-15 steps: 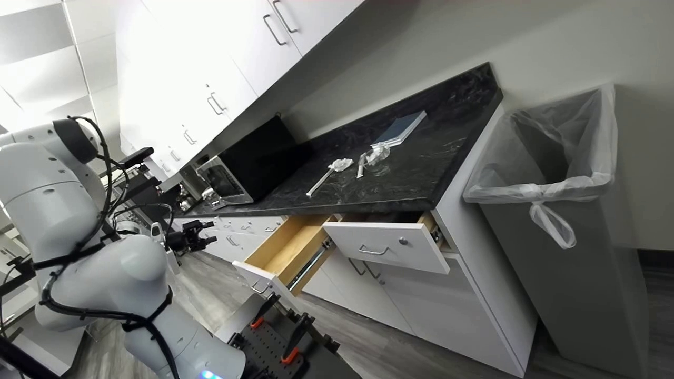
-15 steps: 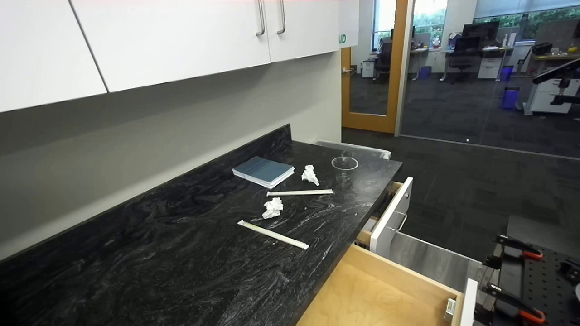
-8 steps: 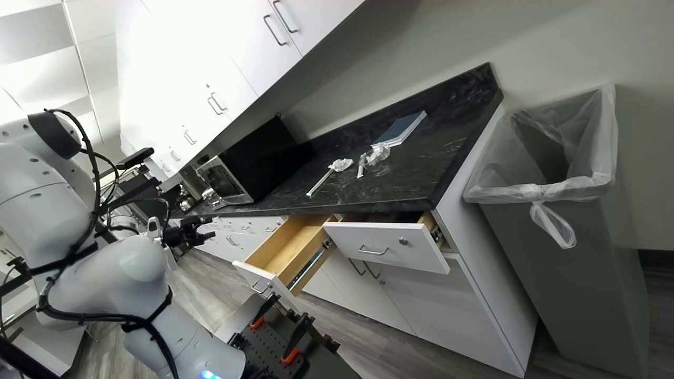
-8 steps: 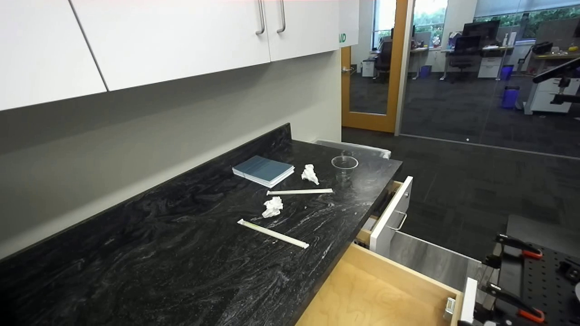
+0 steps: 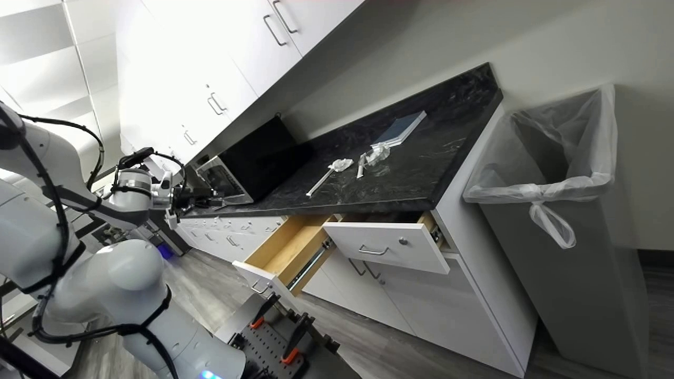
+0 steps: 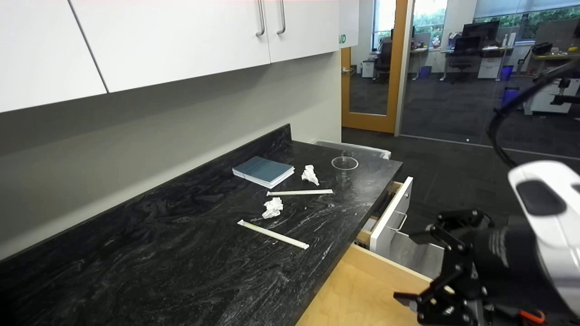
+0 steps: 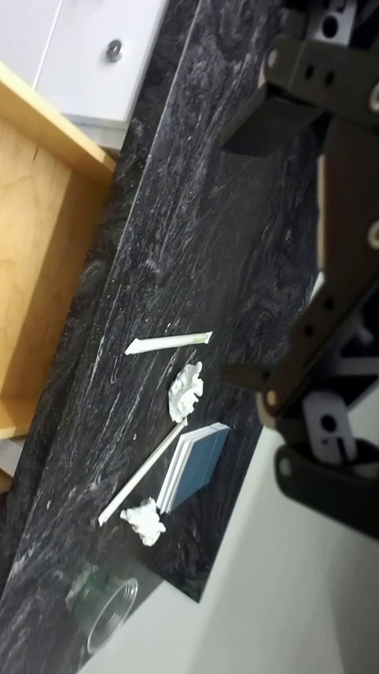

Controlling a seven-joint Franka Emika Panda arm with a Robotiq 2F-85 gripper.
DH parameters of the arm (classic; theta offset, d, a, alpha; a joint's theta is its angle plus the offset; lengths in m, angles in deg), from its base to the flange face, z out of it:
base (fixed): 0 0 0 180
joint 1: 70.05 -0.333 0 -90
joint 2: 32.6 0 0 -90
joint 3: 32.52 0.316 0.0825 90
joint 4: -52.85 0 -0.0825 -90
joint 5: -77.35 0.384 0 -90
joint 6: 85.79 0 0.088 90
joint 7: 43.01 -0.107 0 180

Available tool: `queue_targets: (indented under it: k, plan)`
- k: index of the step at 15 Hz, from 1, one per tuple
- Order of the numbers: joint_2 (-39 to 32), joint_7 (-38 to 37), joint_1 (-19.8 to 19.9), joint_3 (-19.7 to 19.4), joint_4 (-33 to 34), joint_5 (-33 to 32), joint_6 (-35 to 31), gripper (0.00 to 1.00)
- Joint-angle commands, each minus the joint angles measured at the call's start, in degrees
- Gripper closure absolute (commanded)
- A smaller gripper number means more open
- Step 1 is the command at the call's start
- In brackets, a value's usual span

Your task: Open the second drawer from the right fully

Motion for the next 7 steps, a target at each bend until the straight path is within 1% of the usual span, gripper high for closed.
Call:
queue_targets:
  k: [1,2,3,4,5,6,7]
  plan:
    - [12.9,8.8,-3.4,-11.7,-8.7,6.3,-15.9,0.00]
    - [15.7,12.5,-1.7,-13.2,-11.3,8.5,-20.5,0.00]
    - [16.8,16.5,1.3,-11.9,-12.2,12.5,-23.0,0.00]
    - [16.6,19.0,2.1,-11.8,-12.9,15.4,-23.2,0.00]
    - [13.7,17.1,5.4,-7.4,-9.3,14.5,-21.6,0.00]
    - [15.3,19.8,6.4,-7.4,-10.9,17.0,-22.6,0.00]
    - [16.3,20.7,6.7,-7.4,-11.9,18.0,-22.9,0.00]
